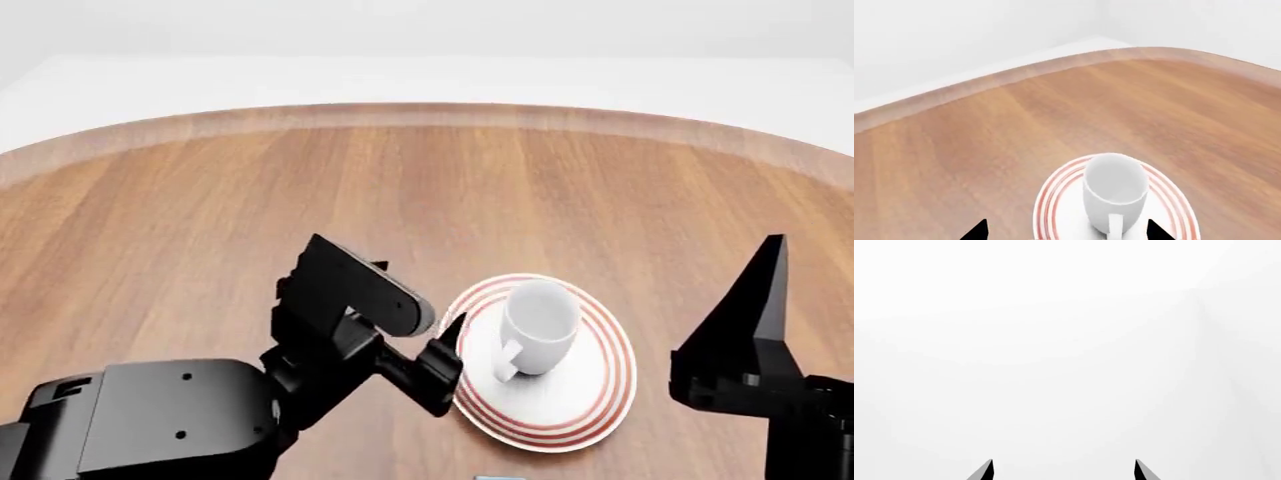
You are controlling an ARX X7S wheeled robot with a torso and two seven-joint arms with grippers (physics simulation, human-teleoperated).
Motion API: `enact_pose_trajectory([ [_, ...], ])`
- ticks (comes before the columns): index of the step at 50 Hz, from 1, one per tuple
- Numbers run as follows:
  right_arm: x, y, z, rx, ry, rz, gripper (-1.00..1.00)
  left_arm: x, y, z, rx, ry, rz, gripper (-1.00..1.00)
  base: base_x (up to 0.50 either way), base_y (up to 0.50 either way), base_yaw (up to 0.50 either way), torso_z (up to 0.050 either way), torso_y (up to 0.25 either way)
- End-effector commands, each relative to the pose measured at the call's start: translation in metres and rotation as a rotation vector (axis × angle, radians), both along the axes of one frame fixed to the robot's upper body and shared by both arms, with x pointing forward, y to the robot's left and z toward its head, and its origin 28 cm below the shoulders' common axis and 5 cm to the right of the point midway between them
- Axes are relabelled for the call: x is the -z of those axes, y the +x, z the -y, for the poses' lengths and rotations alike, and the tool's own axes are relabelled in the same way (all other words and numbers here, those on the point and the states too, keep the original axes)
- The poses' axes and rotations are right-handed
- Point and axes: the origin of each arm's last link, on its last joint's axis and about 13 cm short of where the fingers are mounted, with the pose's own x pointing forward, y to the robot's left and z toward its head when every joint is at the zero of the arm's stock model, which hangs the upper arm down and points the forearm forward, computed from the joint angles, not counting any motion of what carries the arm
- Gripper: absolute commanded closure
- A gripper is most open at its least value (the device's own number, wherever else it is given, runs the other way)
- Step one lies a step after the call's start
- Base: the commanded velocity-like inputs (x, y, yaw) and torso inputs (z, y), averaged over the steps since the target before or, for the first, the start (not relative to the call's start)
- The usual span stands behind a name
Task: Pick up the white mug and put it on the plate, and put the chocolate pudding to the right of the plate.
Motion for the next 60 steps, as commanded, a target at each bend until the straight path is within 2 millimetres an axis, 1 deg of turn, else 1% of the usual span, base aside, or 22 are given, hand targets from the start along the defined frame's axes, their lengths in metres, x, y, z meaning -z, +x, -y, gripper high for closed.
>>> enact_pose_trajectory([
  [1, 0.001, -0.002, 0.003, 0.010, -0.017, 0.007, -1.00, -0.002, 0.000, -0.014, -0.052, -0.069, 0.070, -1.00, 0.00, 0.00, 0.00, 0.000, 0.000],
  [12, -0.003, -0.001, 0.000, 0.005, -0.024, 0.007, -1.00, -0.007, -0.003, -0.033, -0.171, -0.129, 0.175, -1.00, 0.00, 0.00, 0.00, 0.000, 0.000],
  [17, -0.002, 0.000, -0.001, 0.007, -0.029, 0.002, -1.00, 0.000, 0.003, -0.044, -0.235, -0.121, 0.189, -1.00, 0.00, 0.00, 0.00, 0.000, 0.000],
  [23, -0.003, 0.000, -0.001, 0.010, -0.036, -0.008, -1.00, 0.000, 0.006, -0.054, -0.316, -0.169, 0.226, -1.00, 0.00, 0.00, 0.00, 0.000, 0.000],
  [24, -0.003, 0.000, -0.001, 0.012, -0.039, -0.010, -1.00, 0.000, 0.006, -0.056, -0.338, -0.149, 0.232, -1.00, 0.00, 0.00, 0.00, 0.000, 0.000],
  [32, -0.002, 0.000, -0.004, 0.025, -0.050, -0.037, -1.00, 0.002, 0.006, -0.064, -0.388, -0.143, 0.261, -1.00, 0.00, 0.00, 0.00, 0.000, 0.000],
  [33, -0.004, -0.001, -0.008, 0.036, -0.058, -0.076, -1.00, 0.005, 0.006, -0.065, -0.405, -0.133, 0.261, -1.00, 0.00, 0.00, 0.00, 0.000, 0.000],
  [41, -0.006, -0.005, -0.017, 0.040, -0.071, -0.133, -1.00, 0.005, 0.006, -0.066, -0.407, -0.136, 0.258, -1.00, 0.00, 0.00, 0.00, 0.000, 0.000],
  [44, -0.007, -0.008, -0.024, 0.023, -0.090, -0.155, -1.00, 0.004, 0.005, -0.065, -0.405, -0.138, 0.260, -1.00, 0.00, 0.00, 0.00, 0.000, 0.000],
  [49, -0.008, -0.011, -0.028, 0.012, -0.092, -0.170, -1.00, 0.004, 0.004, -0.065, -0.402, -0.138, 0.261, -1.00, 0.00, 0.00, 0.00, 0.000, 0.000],
  [60, -0.005, -0.023, -0.043, -0.037, -0.124, -0.232, -1.00, 0.006, 0.003, -0.065, -0.400, -0.141, 0.256, -1.00, 0.00, 0.00, 0.00, 0.000, 0.000],
])
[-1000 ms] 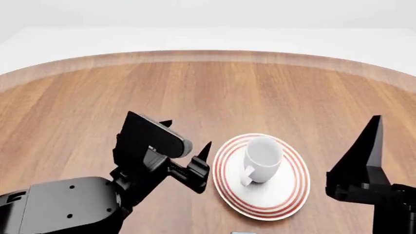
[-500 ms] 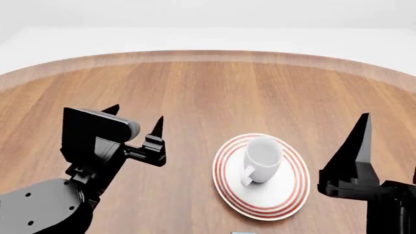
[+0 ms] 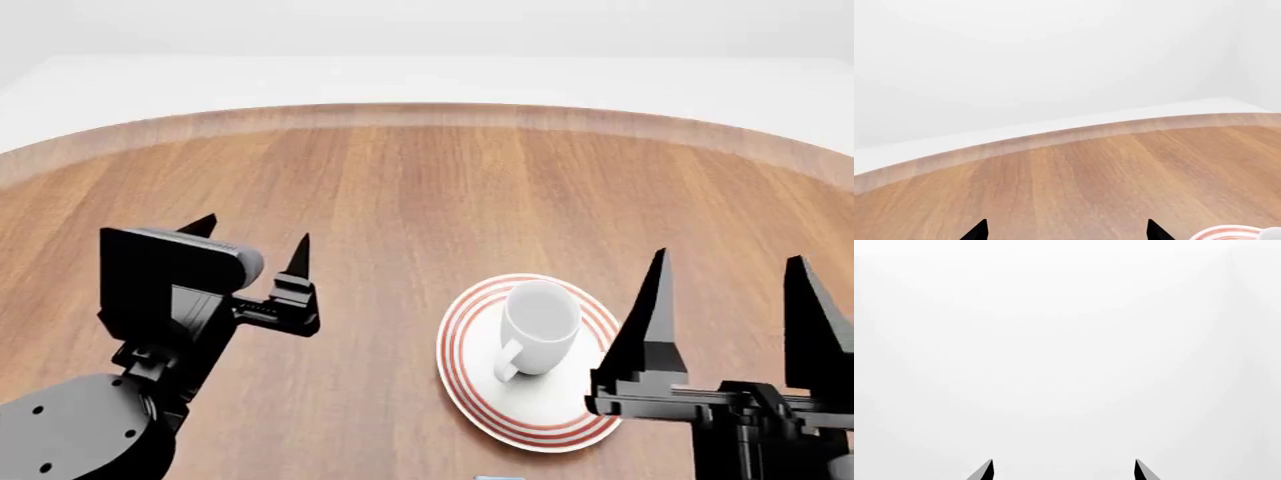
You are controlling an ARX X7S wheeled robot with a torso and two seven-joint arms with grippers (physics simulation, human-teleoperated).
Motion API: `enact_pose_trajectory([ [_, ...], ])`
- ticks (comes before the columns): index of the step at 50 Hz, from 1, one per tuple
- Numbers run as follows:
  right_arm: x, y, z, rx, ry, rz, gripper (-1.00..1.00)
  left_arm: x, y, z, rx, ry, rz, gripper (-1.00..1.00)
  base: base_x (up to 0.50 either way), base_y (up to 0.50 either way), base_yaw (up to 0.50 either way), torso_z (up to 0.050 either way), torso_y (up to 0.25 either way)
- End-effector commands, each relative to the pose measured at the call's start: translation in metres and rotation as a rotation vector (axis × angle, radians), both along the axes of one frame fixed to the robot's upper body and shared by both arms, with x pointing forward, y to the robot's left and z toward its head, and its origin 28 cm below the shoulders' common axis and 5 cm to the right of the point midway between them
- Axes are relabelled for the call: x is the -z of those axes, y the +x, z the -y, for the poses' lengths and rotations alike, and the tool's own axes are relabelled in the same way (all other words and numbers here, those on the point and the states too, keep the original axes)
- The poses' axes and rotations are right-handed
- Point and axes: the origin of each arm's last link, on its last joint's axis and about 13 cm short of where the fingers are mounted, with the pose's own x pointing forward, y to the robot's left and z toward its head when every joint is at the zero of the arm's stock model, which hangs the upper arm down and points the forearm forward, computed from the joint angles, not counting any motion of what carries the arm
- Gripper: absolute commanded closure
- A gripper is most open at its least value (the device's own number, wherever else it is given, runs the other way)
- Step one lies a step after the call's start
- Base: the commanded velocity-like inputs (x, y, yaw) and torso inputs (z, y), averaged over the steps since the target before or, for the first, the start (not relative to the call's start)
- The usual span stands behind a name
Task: Pick up the white mug and put it on the plate, and put the chocolate pudding to the right of the plate.
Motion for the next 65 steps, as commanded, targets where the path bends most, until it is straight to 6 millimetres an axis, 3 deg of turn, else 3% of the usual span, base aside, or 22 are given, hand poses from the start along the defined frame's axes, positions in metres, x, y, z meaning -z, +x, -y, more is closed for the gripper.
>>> enact_pose_trajectory([
  [1, -0.001, -0.011, -0.012, -0.028, -0.033, -0.048, -1.00, -0.002, 0.001, 0.004, 0.033, -0.026, 0.024, -1.00, 0.00, 0.00, 0.00, 0.000, 0.000],
  [14, 0.006, -0.021, -0.029, -0.017, -0.062, -0.184, -1.00, 0.001, 0.001, 0.006, 0.046, -0.033, 0.005, -1.00, 0.00, 0.00, 0.00, 0.000, 0.000],
  [49, 0.011, -0.025, -0.043, -0.021, -0.045, -0.356, -1.00, 0.008, 0.005, 0.009, 0.064, -0.036, -0.027, -1.00, 0.00, 0.00, 0.00, 0.000, 0.000],
  [65, 0.019, -0.034, -0.057, -0.115, 0.003, -0.625, -1.00, 0.007, 0.003, 0.008, 0.061, -0.041, -0.031, -1.00, 0.00, 0.00, 0.00, 0.000, 0.000],
])
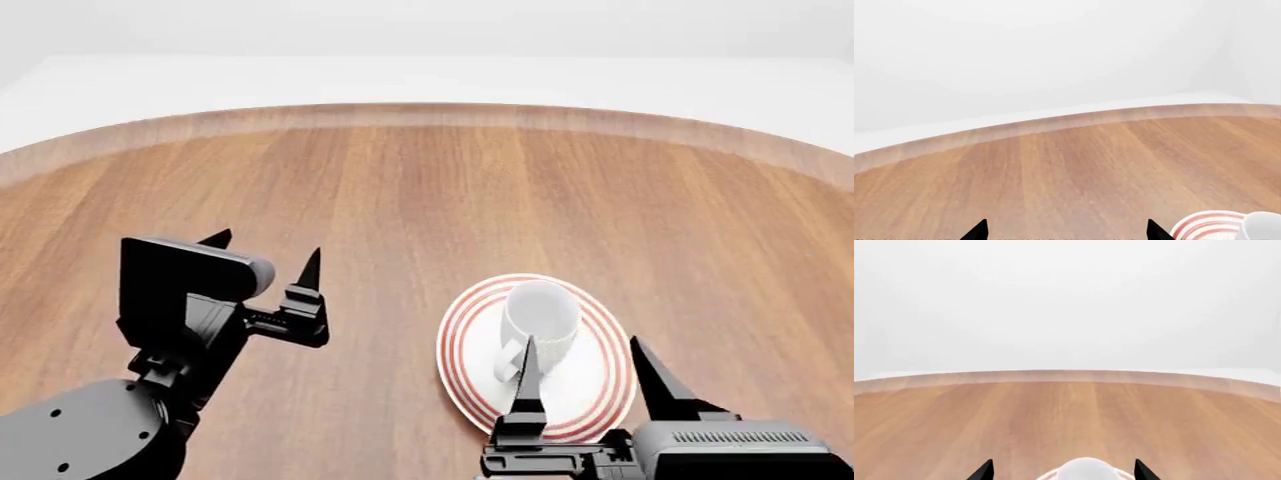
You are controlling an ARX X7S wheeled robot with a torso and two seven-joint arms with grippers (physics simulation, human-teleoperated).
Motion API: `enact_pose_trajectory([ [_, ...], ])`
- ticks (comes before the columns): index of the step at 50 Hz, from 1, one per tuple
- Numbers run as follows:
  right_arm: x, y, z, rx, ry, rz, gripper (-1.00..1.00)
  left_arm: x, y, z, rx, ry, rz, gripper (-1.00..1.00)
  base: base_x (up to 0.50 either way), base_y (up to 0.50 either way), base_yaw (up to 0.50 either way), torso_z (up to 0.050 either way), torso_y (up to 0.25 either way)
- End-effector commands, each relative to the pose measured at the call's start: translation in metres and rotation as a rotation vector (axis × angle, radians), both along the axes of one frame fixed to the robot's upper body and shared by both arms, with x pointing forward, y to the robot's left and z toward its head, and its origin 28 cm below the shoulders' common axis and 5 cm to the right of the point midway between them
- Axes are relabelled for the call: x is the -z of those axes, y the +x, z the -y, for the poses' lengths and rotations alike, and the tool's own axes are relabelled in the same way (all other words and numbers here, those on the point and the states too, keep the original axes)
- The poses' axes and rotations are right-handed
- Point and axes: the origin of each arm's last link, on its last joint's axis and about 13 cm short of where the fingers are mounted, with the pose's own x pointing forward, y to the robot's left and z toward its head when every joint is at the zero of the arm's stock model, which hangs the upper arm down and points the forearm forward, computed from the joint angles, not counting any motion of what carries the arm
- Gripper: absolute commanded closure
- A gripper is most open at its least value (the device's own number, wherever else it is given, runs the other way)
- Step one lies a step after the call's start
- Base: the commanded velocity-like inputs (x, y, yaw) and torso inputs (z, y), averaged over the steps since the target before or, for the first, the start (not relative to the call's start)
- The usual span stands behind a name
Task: Pick up the white mug and put it on the plate, and put the chocolate pudding to the right of the plate.
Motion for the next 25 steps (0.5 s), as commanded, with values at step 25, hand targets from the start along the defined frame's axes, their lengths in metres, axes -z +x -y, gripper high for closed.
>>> enact_pose_trajectory([
  [25, 0.008, -0.017, -0.020, -0.091, 0.042, -0.306, -1.00, -0.001, 0.002, 0.006, 0.043, -0.027, 0.006, -1.00, 0.00, 0.00, 0.00, 0.000, 0.000],
])
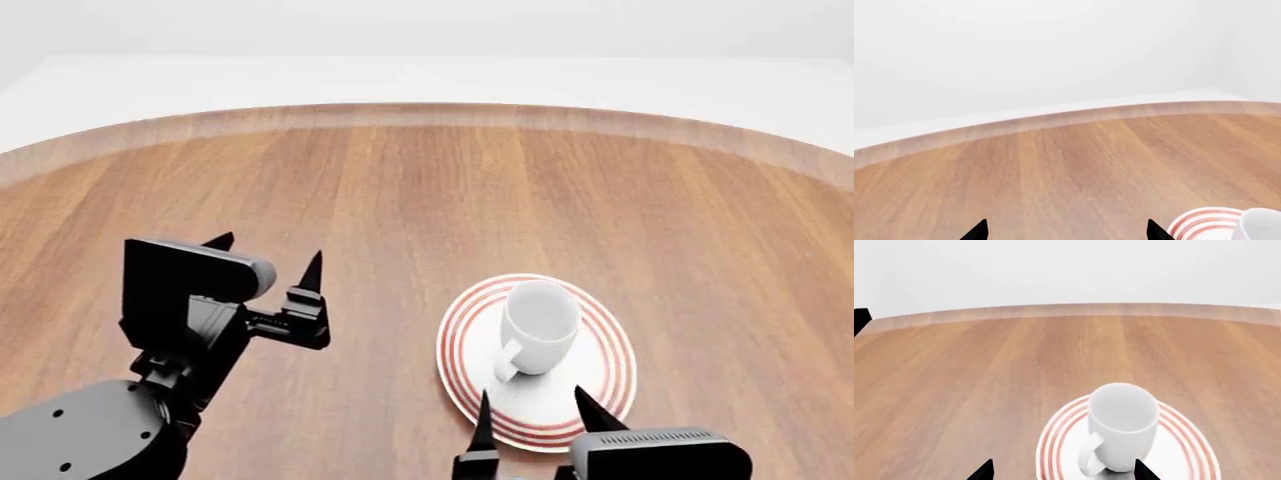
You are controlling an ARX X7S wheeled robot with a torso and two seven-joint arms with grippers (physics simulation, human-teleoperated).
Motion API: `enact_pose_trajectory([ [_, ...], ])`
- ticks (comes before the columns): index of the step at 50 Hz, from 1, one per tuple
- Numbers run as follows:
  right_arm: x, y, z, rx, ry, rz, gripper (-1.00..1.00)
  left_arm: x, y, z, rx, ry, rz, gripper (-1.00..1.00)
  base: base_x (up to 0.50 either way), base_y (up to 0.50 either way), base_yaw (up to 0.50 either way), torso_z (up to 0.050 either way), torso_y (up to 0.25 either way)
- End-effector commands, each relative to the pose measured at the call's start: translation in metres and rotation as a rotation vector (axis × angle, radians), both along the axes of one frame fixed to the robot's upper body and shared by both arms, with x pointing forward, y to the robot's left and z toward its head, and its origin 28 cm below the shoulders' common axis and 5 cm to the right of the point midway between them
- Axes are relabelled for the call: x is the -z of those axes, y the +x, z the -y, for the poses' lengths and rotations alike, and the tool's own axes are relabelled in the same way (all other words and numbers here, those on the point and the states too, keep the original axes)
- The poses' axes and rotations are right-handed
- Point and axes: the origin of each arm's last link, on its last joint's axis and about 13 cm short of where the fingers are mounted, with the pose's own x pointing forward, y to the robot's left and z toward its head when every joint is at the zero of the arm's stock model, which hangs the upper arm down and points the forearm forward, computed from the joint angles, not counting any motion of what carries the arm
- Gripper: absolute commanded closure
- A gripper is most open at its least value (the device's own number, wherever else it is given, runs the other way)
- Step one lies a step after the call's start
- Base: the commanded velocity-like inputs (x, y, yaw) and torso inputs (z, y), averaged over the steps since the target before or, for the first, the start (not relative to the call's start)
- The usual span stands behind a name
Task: Pick up the white mug and put it on the plate, and put the chocolate pudding to the right of the plate.
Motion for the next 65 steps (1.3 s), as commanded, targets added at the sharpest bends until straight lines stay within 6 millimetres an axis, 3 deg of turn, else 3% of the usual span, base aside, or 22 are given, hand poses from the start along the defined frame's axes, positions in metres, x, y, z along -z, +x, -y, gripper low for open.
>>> enact_pose_trajectory([
  [1, -0.001, -0.004, -0.003, -0.010, 0.022, -0.060, -1.00, -0.003, 0.001, 0.006, 0.040, -0.025, 0.018, -1.00, 0.00, 0.00, 0.00, 0.000, 0.000],
  [65, 0.016, -0.026, -0.015, 0.014, 0.045, -0.408, -1.00, 0.002, 0.003, 0.011, 0.063, -0.049, -0.031, -1.00, 0.00, 0.00, 0.00, 0.000, 0.000],
])
